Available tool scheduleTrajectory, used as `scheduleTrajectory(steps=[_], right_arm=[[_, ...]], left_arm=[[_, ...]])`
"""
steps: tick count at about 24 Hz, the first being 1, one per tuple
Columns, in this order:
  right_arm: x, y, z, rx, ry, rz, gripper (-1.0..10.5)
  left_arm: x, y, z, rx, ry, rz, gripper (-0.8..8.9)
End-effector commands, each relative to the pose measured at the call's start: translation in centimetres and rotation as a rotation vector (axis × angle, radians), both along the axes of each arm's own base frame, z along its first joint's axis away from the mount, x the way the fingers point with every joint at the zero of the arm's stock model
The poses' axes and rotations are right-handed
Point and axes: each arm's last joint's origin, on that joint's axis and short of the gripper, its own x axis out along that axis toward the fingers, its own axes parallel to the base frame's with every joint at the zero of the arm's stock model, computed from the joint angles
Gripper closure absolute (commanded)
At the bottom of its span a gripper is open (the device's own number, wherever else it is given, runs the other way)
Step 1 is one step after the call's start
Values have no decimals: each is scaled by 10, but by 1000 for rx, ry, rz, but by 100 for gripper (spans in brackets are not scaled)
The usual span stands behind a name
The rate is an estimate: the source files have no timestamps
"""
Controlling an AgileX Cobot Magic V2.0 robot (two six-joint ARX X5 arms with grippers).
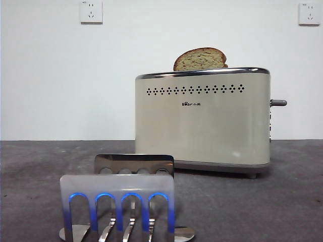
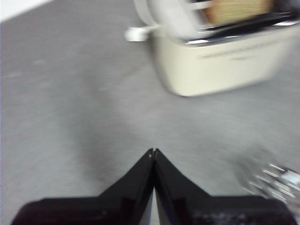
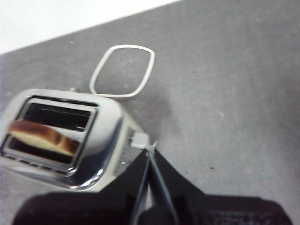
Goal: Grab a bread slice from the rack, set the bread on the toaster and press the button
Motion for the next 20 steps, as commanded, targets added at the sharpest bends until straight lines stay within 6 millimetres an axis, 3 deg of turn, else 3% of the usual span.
scheduleTrajectory(steps=[1,5,8,10,18,20], right_arm=[[10,-2,-5,-19,32,-16,946],[31,-6,-18,-50,99,-55,946],[44,-8,-27,-71,143,-81,946],[50,-9,-31,-75,163,-85,946],[56,-10,-36,-76,183,-86,946],[56,-10,-36,-76,183,-86,946]], left_arm=[[-16,12,-52,-18,-157,73,817],[-43,22,-117,-96,-483,193,817],[-53,28,-154,-151,-571,398,817],[-52,30,-174,-174,-584,444,817],[-48,30,-230,-206,-532,464,817],[-51,30,-235,-221,-505,488,817]])
